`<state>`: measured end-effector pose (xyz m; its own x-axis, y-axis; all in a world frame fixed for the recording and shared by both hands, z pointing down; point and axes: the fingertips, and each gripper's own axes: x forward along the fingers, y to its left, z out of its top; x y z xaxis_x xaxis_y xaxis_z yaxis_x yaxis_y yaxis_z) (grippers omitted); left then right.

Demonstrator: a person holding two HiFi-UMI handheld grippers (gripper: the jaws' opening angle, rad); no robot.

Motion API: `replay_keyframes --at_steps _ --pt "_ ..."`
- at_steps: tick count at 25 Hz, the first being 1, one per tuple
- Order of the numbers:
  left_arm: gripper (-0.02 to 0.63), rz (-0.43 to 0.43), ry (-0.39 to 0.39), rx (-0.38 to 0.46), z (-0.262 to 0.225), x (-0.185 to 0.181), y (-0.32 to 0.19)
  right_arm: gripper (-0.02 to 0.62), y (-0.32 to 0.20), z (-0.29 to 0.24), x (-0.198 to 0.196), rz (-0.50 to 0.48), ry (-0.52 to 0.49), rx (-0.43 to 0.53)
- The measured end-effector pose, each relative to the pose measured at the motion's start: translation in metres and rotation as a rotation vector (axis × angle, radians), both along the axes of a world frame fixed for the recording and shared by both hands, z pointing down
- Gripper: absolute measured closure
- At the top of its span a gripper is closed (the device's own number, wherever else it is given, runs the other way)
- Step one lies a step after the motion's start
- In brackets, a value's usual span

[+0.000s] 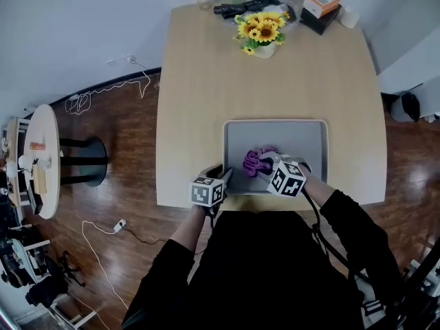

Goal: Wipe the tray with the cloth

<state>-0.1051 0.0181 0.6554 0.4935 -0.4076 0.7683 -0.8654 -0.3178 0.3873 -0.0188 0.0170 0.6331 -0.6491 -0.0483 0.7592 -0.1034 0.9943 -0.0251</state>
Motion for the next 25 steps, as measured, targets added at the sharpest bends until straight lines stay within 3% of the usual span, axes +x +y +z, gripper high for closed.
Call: replay_keyframes --at_steps 3,5,12,20,25 --pt "0.480 -0.005 -0.015 -0.002 0.000 0.001 0.001 0.509 0.056 0.001 0.006 -0.078 -0.003 -0.020" --pt "0.482 -0.005 -0.022 -0.005 0.000 0.003 0.001 0.523 0.072 0.000 0.010 -0.073 -0.018 -0.013" --pt "0.482 -0.022 -0.027 -0.012 0.000 0.008 -0.001 0.512 0.041 0.003 0.024 -0.150 -0.050 -0.034" --pt "0.482 -0.053 -0.007 -0.008 0.001 0.008 -0.003 0.509 -0.119 0.007 0.073 0.140 -0.046 -0.028" --pt "0.482 -0.046 -0.005 -0.014 0.002 0.004 0.000 0.509 -0.126 0.005 0.072 0.181 -0.009 0.004"
